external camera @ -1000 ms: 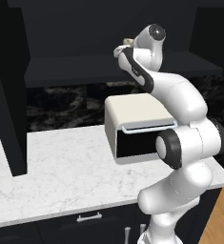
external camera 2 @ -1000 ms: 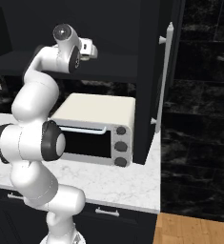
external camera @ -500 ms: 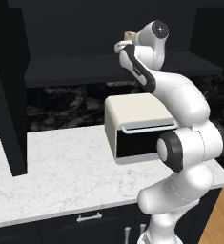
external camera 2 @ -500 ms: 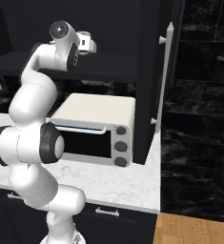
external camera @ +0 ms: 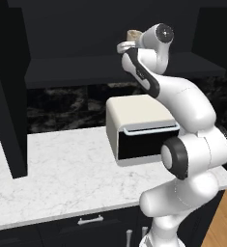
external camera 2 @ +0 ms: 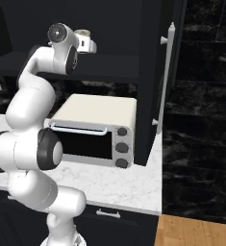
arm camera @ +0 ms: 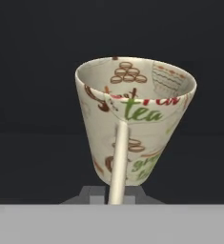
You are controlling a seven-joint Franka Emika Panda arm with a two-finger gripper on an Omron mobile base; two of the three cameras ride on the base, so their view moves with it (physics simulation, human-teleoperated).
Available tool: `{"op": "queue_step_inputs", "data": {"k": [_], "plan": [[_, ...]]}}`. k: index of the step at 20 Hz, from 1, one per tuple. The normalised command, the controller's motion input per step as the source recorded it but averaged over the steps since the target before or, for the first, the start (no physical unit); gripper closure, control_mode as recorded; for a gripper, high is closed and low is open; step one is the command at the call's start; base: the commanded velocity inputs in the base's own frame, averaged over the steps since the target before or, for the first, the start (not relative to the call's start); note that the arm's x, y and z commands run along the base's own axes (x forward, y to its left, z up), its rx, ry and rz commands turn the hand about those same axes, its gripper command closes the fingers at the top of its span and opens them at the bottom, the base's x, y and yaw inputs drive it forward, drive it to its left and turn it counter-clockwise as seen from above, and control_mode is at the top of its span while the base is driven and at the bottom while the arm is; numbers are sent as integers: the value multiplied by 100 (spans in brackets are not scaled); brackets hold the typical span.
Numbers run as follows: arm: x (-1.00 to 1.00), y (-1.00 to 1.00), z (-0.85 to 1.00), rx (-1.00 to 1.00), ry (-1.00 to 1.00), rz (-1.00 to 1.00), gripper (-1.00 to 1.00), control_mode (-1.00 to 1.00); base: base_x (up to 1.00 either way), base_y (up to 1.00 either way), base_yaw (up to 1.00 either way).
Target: Gather all objects into one cabinet and sort the glasses and bowls to opposite sides.
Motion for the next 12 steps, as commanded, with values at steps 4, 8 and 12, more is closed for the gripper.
{"op": "queue_step_inputs", "data": {"k": [4,8,12], "plan": [[-7,0,0,0,-1,0,100,-100,0,0,0],[-17,0,0,0,-1,0,100,-100,0,0,0],[-28,0,4,0,0,0,100,-100,0,0,0]]}}
